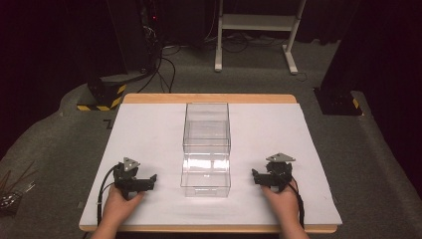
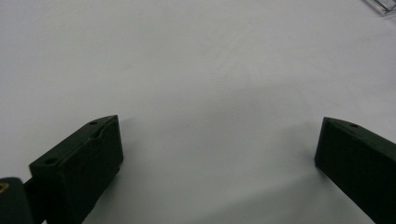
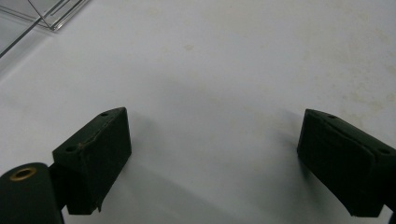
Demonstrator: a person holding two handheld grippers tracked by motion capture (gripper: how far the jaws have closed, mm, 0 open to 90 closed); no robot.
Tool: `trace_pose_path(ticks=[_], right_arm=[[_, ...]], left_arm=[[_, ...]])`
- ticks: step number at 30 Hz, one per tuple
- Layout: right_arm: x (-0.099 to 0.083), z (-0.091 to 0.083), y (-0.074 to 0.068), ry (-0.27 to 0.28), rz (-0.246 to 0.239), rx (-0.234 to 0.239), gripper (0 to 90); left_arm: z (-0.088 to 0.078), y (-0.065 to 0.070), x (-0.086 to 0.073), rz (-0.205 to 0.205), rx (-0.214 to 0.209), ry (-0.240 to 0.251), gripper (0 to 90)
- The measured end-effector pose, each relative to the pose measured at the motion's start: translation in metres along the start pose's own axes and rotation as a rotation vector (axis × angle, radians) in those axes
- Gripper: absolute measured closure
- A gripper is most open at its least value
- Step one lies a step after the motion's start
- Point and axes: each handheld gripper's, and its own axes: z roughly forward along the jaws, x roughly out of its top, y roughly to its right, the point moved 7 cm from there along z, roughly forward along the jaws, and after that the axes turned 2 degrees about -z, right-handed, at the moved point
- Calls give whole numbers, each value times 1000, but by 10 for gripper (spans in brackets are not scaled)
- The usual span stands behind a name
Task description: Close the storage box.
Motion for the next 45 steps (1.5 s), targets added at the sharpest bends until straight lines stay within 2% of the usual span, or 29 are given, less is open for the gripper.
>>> trace_pose_path(ticks=[25,30,33,45], right_arm=[[0,0,0,-3,1,4,98],[3,-3,-2,12,-20,-2,100],[5,-7,-3,37,-6,9,100],[12,-20,-11,85,-21,30,97]], left_arm=[[0,0,0,0,0,0,13],[0,0,0,0,0,-1,13],[0,0,0,0,0,0,13],[0,0,0,0,0,0,13]])
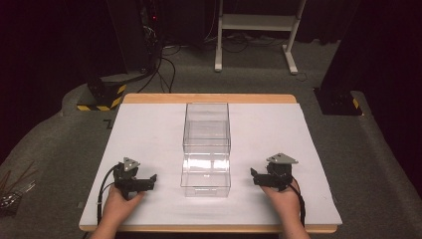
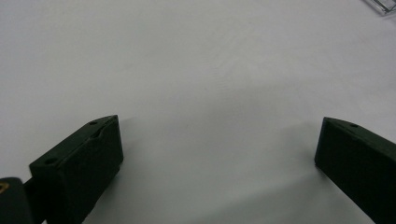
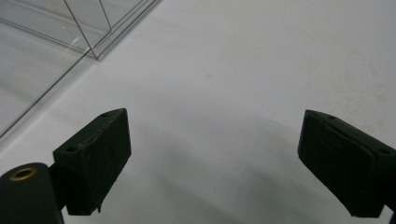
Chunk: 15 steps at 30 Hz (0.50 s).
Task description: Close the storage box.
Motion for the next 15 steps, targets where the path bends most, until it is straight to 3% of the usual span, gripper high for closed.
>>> trace_pose_path(ticks=[15], right_arm=[[9,-11,-11,48,-27,25,97]], left_arm=[[0,0,0,2,0,-1,13]])
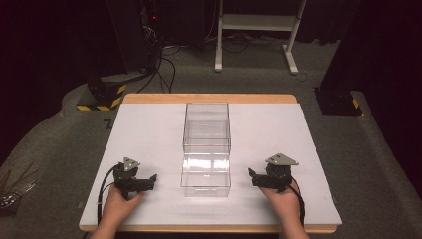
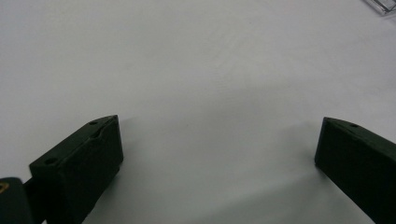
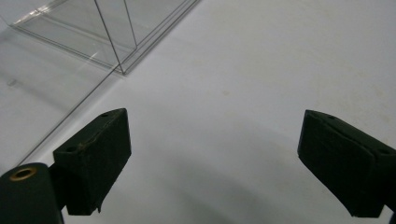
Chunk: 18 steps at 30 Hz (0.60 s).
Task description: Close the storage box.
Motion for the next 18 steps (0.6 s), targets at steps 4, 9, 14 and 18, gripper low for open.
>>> trace_pose_path(ticks=[4,9,14,18], right_arm=[[4,-4,-6,20,-11,14,97],[8,-7,-13,38,-24,26,97],[11,-10,-18,56,-28,37,97],[13,-11,-22,65,-34,47,98]], left_arm=[[0,0,0,0,0,0,13],[0,0,0,-2,-1,0,13],[0,0,0,0,0,0,13],[0,0,0,-1,0,1,13]])
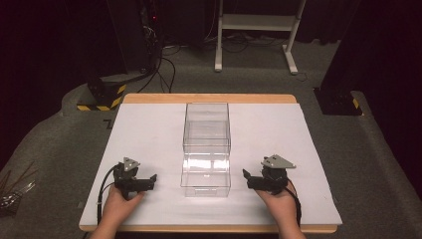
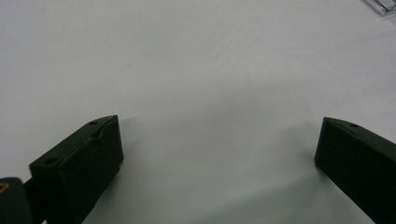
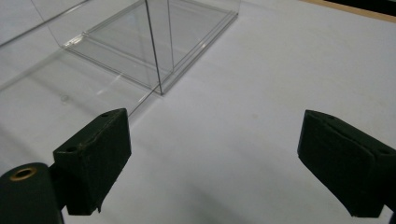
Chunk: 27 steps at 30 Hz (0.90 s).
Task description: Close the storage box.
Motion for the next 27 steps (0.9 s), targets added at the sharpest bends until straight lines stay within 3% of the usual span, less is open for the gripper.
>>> trace_pose_path(ticks=[27], right_arm=[[9,-2,-27,51,-45,64,98]], left_arm=[[0,0,0,-1,0,1,13]])
